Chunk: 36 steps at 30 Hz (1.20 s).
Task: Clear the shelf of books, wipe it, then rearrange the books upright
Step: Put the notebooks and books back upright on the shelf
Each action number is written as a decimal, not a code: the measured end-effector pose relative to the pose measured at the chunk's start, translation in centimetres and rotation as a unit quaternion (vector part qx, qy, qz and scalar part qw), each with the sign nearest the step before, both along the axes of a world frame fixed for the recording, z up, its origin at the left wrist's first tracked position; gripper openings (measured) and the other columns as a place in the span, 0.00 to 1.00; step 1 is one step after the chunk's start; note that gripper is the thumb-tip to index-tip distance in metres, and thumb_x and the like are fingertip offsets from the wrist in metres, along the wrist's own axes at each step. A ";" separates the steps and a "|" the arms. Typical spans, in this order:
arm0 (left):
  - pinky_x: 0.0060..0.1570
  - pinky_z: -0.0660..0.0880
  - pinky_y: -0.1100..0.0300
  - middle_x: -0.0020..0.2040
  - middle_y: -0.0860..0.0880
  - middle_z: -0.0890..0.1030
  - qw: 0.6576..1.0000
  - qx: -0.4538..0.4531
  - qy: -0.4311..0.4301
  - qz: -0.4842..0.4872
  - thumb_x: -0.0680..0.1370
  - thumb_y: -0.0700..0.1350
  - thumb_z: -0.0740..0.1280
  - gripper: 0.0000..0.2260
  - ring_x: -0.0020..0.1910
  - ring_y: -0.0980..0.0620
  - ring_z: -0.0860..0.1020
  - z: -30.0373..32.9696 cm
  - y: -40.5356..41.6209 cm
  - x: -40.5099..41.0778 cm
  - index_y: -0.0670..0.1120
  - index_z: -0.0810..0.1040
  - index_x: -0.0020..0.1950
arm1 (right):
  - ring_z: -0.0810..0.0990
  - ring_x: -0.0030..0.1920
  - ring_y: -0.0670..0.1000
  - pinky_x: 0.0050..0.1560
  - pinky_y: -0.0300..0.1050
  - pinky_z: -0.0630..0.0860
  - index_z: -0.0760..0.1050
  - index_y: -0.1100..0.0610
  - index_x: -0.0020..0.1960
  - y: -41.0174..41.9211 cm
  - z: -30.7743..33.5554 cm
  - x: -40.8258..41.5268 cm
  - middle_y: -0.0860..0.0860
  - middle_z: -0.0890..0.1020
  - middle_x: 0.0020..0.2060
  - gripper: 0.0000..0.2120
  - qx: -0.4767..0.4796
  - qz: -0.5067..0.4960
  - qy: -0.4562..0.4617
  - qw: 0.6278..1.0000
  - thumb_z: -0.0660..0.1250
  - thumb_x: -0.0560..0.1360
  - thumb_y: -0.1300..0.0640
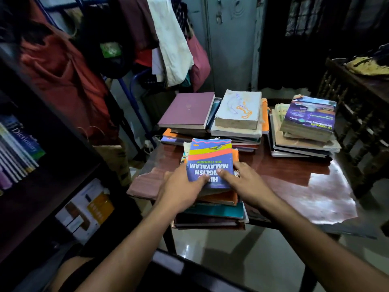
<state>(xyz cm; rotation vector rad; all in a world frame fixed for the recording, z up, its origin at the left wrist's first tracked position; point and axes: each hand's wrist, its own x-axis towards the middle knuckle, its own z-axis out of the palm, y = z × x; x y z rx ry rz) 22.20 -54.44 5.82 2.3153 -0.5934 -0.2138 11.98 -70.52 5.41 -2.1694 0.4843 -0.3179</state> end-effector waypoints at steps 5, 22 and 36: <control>0.57 0.79 0.47 0.49 0.57 0.85 0.965 -0.212 0.136 0.078 0.69 0.54 0.77 0.17 0.50 0.55 0.84 -0.1 1.6 -1.1 0.54 0.77 0.55 | 0.84 0.47 0.45 0.52 0.46 0.79 0.79 0.50 0.59 1.6 1.4 -1.0 0.47 0.86 0.52 0.14 0.101 0.028 -0.071 0.992 0.73 0.75 0.60; 0.60 0.77 0.49 0.58 0.56 0.79 0.972 -0.185 0.118 0.080 0.67 0.68 0.71 0.26 0.58 0.55 0.78 -2.4 4.7 -5.2 0.61 0.74 0.62 | 0.86 0.48 0.45 0.44 0.38 0.80 0.66 0.45 0.67 2.9 1.4 -1.1 0.47 0.86 0.49 0.29 0.159 0.028 -0.083 0.983 0.67 0.75 0.72; 0.31 0.76 0.66 0.47 0.52 0.87 0.886 -0.351 0.302 0.027 0.80 0.38 0.69 0.11 0.38 0.57 0.83 -0.5 5.2 -7.2 0.48 0.78 0.61 | 0.83 0.41 0.48 0.44 0.51 0.81 0.78 0.47 0.62 3.9 0.6 -3.8 0.45 0.83 0.43 0.16 0.040 0.057 -0.059 0.996 0.74 0.75 0.55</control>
